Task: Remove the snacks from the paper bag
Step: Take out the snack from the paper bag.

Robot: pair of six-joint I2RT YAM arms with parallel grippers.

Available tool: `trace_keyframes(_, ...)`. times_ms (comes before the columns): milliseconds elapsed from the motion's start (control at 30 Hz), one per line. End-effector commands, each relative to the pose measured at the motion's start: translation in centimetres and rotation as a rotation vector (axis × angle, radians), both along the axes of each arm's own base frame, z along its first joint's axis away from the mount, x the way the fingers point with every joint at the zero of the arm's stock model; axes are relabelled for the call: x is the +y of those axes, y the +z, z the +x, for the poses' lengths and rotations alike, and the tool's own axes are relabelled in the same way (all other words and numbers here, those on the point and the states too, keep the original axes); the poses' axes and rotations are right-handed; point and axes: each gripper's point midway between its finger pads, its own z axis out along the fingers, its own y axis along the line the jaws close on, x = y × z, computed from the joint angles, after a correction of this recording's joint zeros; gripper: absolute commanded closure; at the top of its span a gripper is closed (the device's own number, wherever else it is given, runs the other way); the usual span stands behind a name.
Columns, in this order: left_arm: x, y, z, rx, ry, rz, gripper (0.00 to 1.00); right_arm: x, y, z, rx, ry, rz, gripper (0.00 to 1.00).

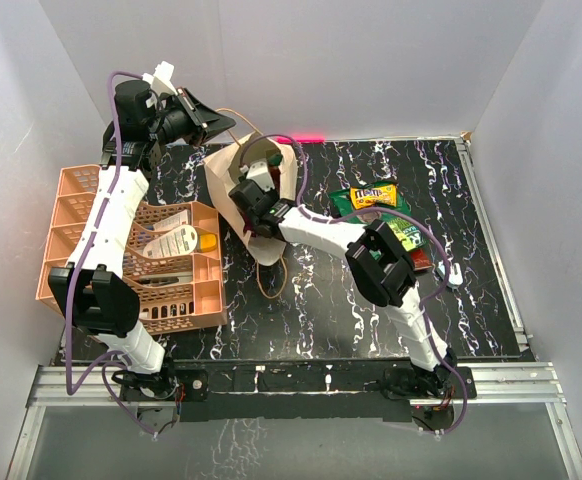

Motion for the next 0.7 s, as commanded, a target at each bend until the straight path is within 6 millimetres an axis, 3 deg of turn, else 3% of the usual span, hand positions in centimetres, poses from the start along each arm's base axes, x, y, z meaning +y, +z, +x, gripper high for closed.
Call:
trace_keyframes(0, -0.1, 3.0, -1.5, -0.083, -0.021, -0.010, 1.00, 3.0, 6.8, -1.5, -0.110, 0.068, 0.071, 0.93)
trace_keyframes(200, 0.1, 2.9, -1.3, -0.084, -0.008, 0.001, 1.00, 4.3, 11.8, -3.6, -0.153, 0.148, 0.148, 0.93)
trace_keyframes(333, 0.2, 2.4, -1.1, -0.076, 0.001, 0.014, 1.00, 4.0, 14.8, -5.1, -0.166, 0.197, 0.204, 0.93)
trace_keyframes(533, 0.4, 2.0, -0.6, -0.071, 0.013, 0.023, 1.00, 3.5, 19.7, -9.1, -0.163, 0.343, 0.330, 0.93)
trace_keyframes(667, 0.5, 1.6, -0.3, -0.062, 0.020, 0.026, 1.00, 2.1, 22.8, -12.5, -0.152, 0.443, 0.399, 0.93)
